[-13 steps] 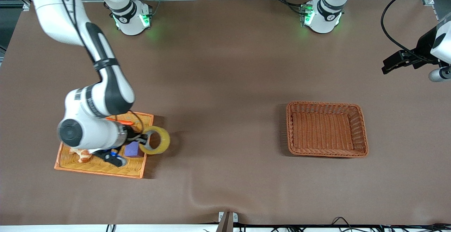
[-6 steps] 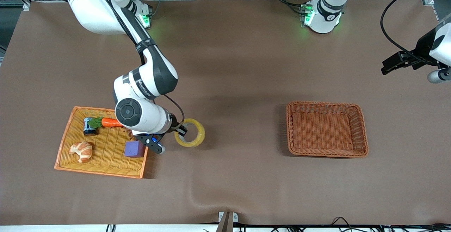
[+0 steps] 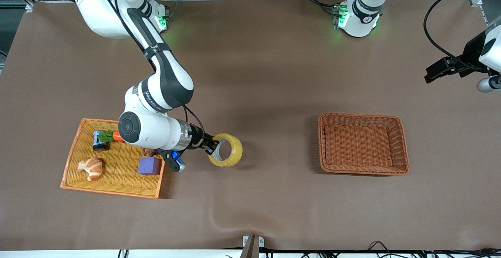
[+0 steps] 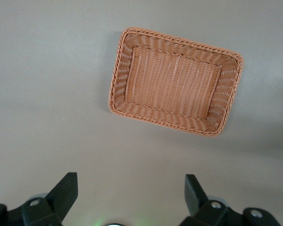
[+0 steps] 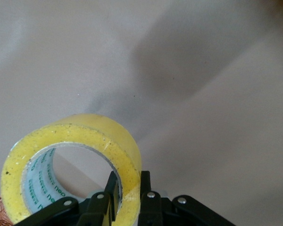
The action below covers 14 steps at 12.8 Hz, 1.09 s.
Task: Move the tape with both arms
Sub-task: 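Carry the tape roll toward the table middle and lower it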
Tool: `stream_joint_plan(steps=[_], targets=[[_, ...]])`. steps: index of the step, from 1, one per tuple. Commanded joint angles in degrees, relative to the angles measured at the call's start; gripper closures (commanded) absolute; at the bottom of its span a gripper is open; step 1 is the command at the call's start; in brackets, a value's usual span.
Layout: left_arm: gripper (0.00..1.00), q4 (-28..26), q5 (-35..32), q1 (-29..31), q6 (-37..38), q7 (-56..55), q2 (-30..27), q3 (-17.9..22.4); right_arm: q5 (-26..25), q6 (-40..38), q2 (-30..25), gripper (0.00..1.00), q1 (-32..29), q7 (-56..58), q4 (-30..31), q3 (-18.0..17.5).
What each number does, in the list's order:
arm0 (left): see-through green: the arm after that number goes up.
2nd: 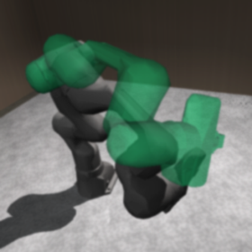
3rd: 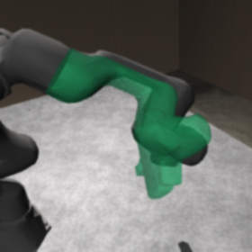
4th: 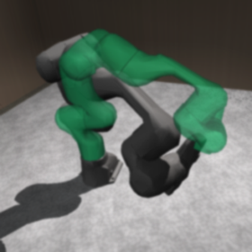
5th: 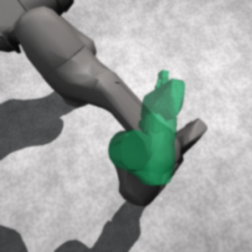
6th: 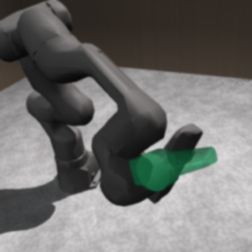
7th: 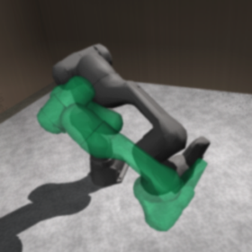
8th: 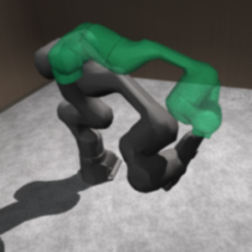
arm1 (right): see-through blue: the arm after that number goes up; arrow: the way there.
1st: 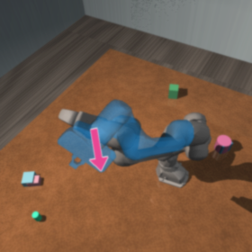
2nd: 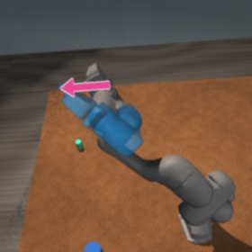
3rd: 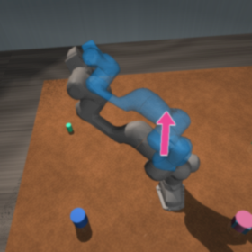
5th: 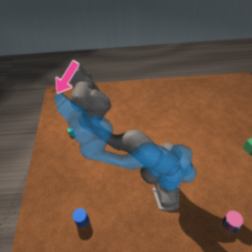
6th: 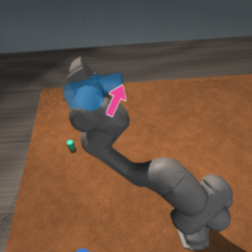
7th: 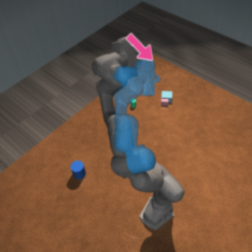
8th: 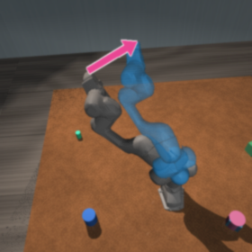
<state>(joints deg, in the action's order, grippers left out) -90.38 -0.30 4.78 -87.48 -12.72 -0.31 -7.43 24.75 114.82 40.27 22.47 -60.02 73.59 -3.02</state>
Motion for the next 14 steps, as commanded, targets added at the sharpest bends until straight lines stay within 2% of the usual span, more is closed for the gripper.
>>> stream_joint_plan(steps=[1, 4, 7, 11, 14], targets=[[0.0, 0.1, 0.5, 0.5, 0.8, 1.2, -0.6, -0.1, 0.0, 6.6, -0.1, 1.0, 4.3, -2.2, 4.2, 0.8], [0.0, 0.1, 0.5, 0.5, 1.3, 1.3, -0.5, -0.1, -5.9, 8.1, 0.2, 1.0, 6.7, -2.6, 5.7, 1.0], [0.0, 0.1, 0.5, 0.5, 1.3, 1.3, -0.4, -0.1, -14.9, 14.8, 0.3, 1.0, 10.0, -8.5, 9.0, 1.0], [0.0, 0.2, 0.5, 0.1, 1.2, 0.9, 0.2, -0.1, -25.7, 19.2, 3.2, 0.98, 13.7, -19.2, 9.5, 1.0], [0.0, 0.4, 0.4, -0.3, 0.4, 0.8, 1.3, -0.1, -27.0, 22.9, 6.0, 0.92, 16.1, -25.9, 8.7, 1.0]])
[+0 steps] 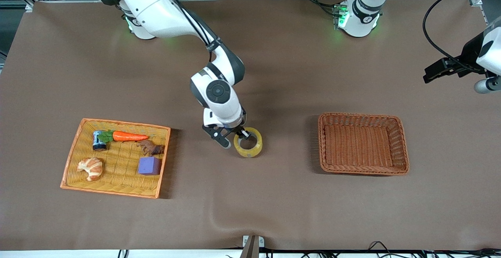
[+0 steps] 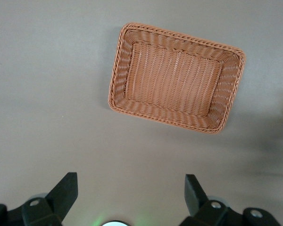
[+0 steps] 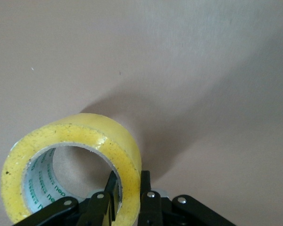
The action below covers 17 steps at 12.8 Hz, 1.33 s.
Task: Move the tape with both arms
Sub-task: 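Carry the tape roll toward the table middle and lower it, then release the tape with the right gripper while the left gripper reaches it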
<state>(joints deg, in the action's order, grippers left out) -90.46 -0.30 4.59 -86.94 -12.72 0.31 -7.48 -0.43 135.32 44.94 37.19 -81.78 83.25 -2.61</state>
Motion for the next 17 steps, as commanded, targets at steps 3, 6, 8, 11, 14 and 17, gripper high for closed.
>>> stream_joint_plan(steps=[3, 6, 8, 11, 14, 17], targets=[[0.0, 0.5, 0.4, -1.1, -0.8, 0.3, 1.3, -0.1, -1.7, 3.1, 1.5, 0.53, 1.5, -4.5, -1.0, 0.5], [0.0, 0.5, 0.4, -1.2, -1.8, 0.2, 1.9, -0.1, -1.2, 3.1, 1.5, 0.0, 1.0, -5.0, -1.0, 0.4], [0.0, 0.5, 0.4, -1.2, -2.6, 0.2, 2.4, -0.2, -1.2, 3.0, 1.5, 0.0, 0.8, -4.8, -1.5, 0.4], [0.0, 0.5, 0.5, -2.0, -4.5, 0.1, 3.4, -0.6, 1.9, 0.1, 0.9, 0.0, -4.7, -3.8, -4.4, -0.9], [0.0, 0.4, 2.1, -3.6, -10.0, -0.9, 6.9, -1.8, 3.9, -9.8, 0.6, 0.0, -13.7, 7.4, -8.4, -7.4], [0.0, 0.5, 1.7, -9.0, -15.6, -6.9, 10.5, -2.1, 6.1, -15.6, -1.1, 0.0, -24.1, 17.8, -8.5, -14.0]])
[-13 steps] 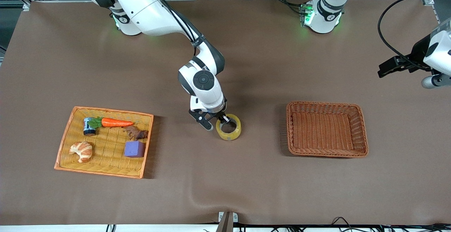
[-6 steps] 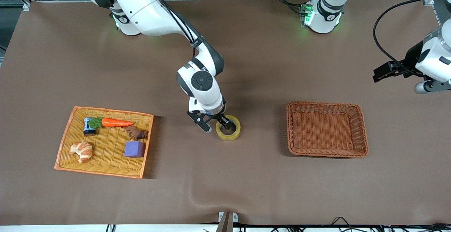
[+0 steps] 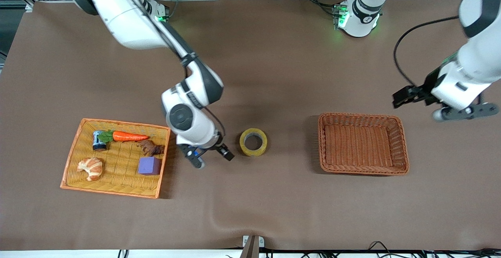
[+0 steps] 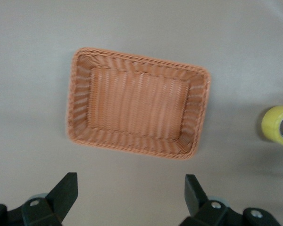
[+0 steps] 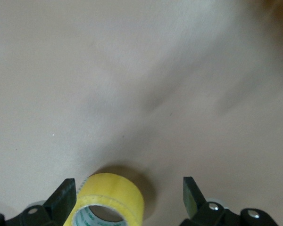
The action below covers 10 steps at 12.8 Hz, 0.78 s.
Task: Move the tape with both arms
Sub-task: 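Release the tape with the right gripper while the left gripper reaches it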
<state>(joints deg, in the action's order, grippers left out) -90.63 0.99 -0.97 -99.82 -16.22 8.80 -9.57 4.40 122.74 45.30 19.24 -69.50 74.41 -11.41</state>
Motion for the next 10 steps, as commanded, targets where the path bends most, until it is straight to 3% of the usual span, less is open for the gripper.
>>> stream_joint_plan(steps=[1, 3, 4, 7, 9, 10], targets=[[0.0, 0.6, 0.2, -6.6, -5.3, -5.8, 3.4, 0.0, 1.1, -6.2, -2.4, 0.0, -9.3, 9.9, 0.5, -6.1], [0.0, 1.2, 0.3, -11.1, -10.8, -8.6, 8.3, 0.0, -0.2, -14.1, -5.8, 0.0, -12.6, 20.4, 1.3, -5.7], [0.0, 2.0, 0.3, -13.2, -14.6, -8.7, 11.6, 0.0, -3.2, -15.8, -8.7, 0.0, -13.2, 25.0, 3.9, -4.8], [0.0, 9.8, 0.1, -20.5, -22.2, -17.7, 24.2, 0.4, -4.7, -15.6, -19.2, 0.0, -20.8, 43.1, 17.0, -4.9], [0.0, 16.2, -2.2, -28.0, -24.7, -26.6, 31.6, 3.8, -4.7, -15.4, -25.8, 0.0, -23.8, 51.4, 24.9, -5.0], [0.0, 16.3, -2.7, -31.0, -26.8, -26.9, 33.2, 6.0, -4.7, -15.2, -29.1, 0.0, -24.6, 53.6, 28.5, -5.0]])
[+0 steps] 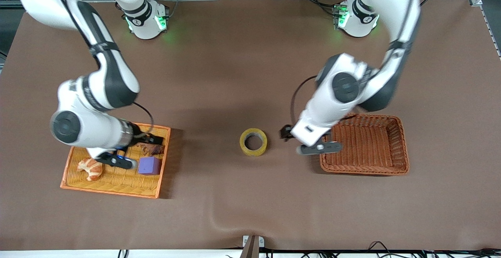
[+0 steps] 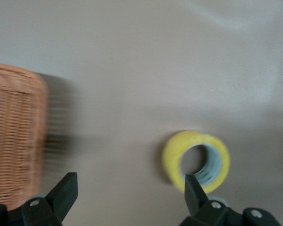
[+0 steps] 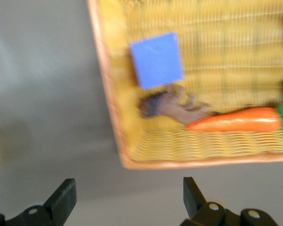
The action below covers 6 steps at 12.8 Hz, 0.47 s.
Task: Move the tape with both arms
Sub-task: 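Release the tape with the right gripper while the left gripper reaches it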
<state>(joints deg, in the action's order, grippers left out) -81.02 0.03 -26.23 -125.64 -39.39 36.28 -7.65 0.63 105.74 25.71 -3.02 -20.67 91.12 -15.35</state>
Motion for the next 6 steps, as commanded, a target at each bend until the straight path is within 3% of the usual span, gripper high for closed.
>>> stream_joint_plan(steps=[1, 4, 6], targets=[[0.0, 6.7, -1.7, -7.4, -3.1, -4.0, 7.6, 5.3, -0.9, 3.1, -12.6, 0.0, -3.0, 7.6, 14.9, -1.1], [0.0, 6.6, -2.0, -10.4, -10.9, -4.1, 12.6, 6.5, -0.9, 8.2, -19.5, 0.0, -3.9, 14.4, 22.1, -1.0], [0.0, 5.7, -3.0, -11.1, -11.4, -3.9, 13.0, 6.5, -1.0, 11.0, -21.7, 0.0, -3.5, 15.7, 24.9, -1.1]])
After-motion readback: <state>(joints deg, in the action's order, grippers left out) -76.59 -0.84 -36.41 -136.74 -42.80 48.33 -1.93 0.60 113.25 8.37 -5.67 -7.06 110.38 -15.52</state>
